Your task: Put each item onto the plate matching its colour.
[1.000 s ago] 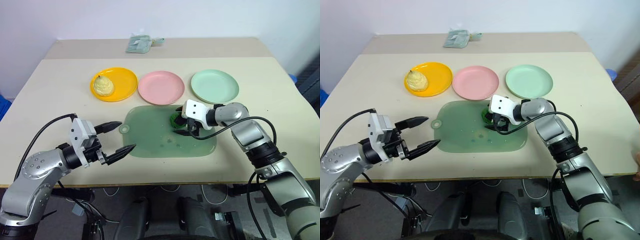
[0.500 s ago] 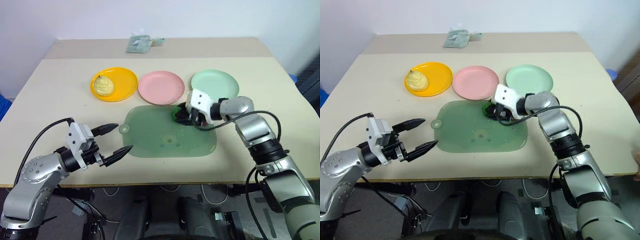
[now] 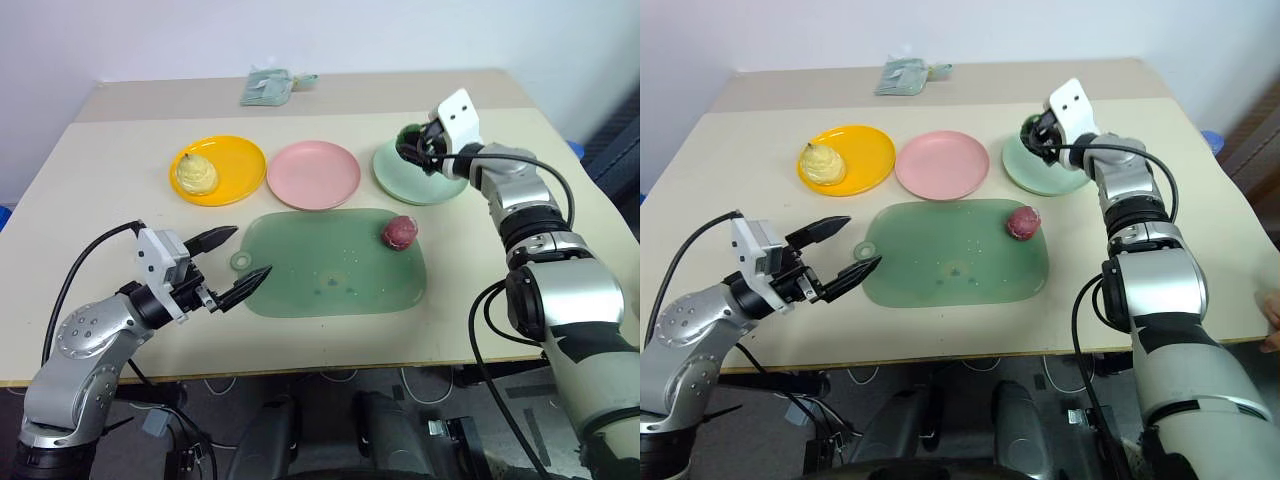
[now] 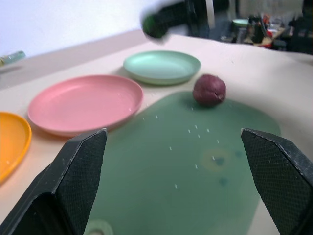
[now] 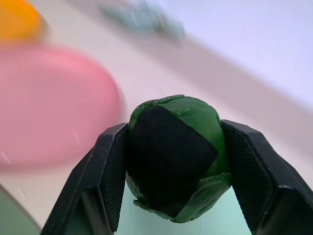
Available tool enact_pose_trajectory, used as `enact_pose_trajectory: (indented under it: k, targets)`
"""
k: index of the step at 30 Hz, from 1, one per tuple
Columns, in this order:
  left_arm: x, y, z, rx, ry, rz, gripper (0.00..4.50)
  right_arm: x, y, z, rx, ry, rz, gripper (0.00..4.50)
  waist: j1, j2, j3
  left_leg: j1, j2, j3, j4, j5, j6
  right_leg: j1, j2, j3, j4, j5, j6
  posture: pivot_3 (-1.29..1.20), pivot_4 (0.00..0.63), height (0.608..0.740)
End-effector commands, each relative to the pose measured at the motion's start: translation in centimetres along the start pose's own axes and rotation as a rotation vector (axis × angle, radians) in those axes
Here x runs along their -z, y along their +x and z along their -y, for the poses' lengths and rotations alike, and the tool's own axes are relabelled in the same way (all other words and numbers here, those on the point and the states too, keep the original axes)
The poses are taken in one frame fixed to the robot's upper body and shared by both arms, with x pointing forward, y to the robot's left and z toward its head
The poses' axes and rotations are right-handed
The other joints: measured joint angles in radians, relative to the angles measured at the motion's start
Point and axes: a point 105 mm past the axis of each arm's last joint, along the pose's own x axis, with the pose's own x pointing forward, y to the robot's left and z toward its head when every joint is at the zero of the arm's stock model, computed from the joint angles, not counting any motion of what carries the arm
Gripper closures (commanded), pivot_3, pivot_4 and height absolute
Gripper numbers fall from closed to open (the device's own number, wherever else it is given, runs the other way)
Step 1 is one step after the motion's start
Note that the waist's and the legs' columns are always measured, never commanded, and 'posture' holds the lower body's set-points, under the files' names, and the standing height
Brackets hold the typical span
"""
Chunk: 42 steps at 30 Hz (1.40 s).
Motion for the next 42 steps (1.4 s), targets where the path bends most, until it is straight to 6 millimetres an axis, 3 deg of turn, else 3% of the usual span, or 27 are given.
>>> enact_pose_trajectory:
  k: [1,5,6,12,17,21,27,35,42]
  targets:
    - [-1.5,-0.5,0.2,-0.02,0.049,0.022,0.0,-1.9,0.2,1.1,0.093,-0.003,0.056,1.58,-0.003,0.0,0.0,0.0,0.0,0.0,-0.001,0.0,0.0,0.0,0.0,0.001,0.0,0.0,0.0,0.0,0.15,0.74]
    - [-2.0,-0.8,0.3,-0.042,0.059,0.015,0.0,-1.3,0.1,1.4,0.118,0.009,0.046,0.28,-0.002,0.0,0.0,0.001,0.0,0.0,-0.003,0.001,-0.002,-0.001,0.001,0.001,0.0,0.0,0.0,0.0,0.15,0.74]
    - [-2.2,-0.8,0.4,-0.044,0.058,0.016,0.0,-1.5,0.0,1.6,0.124,0.014,0.056,0.13,-0.001,0.0,0.0,0.001,0.001,0.0,-0.003,0.002,-0.002,-0.001,0.002,0.001,0.0,0.0,0.0,0.0,0.15,0.74]
    - [-2.2,-0.5,0.6,-0.029,0.045,0.009,0.0,-2.9,-1.1,3.1,0.115,0.023,0.125,0.13,0.003,0.0,0.0,0.001,0.0,0.0,-0.003,0.002,-0.002,-0.001,0.002,0.001,0.0,0.0,0.0,0.0,0.15,0.74]
    - [-2.0,0.2,0.4,0.011,0.028,0.009,0.0,-2.5,-3.0,2.3,-0.117,0.102,0.177,0.13,0.004,0.0,0.0,0.001,0.0,0.0,-0.003,0.002,-0.002,0.0,0.002,0.001,0.0,0.001,0.001,0.0,0.15,0.74]
    - [-1.9,1.0,0.3,0.059,0.033,0.007,0.0,-0.6,-5.8,-0.6,-0.395,0.114,0.158,0.13,0.008,0.0,0.0,0.002,0.001,-0.001,-0.003,0.002,-0.002,0.002,0.003,0.0,0.0,0.001,0.002,0.0,0.15,0.74]
    - [-2.2,2.6,0.5,0.135,0.019,0.039,0.0,1.7,-9.0,-4.5,-0.515,0.186,0.101,0.13,0.008,0.001,0.0,0.002,0.001,-0.001,-0.001,0.002,-0.002,0.001,0.002,0.0,0.002,0.001,0.002,0.0,0.15,0.74]
    - [-2.3,3.1,0.7,0.157,0.014,0.046,0.0,3.3,-9.0,-7.5,-0.57,0.247,0.023,0.13,0.01,0.001,-0.001,0.002,0.002,0.0,-0.001,0.002,-0.002,0.002,0.002,0.001,0.001,0.001,0.002,0.0,0.15,0.74]
    - [-2.2,2.4,0.9,0.132,0.012,0.037,0.0,5.1,-7.8,-8.4,-0.576,0.268,-0.036,0.13,0.011,0.001,-0.001,0.002,0.001,-0.001,0.001,0.001,-0.002,0.002,0.002,0.001,0.001,0.001,0.002,0.0,0.15,0.74]
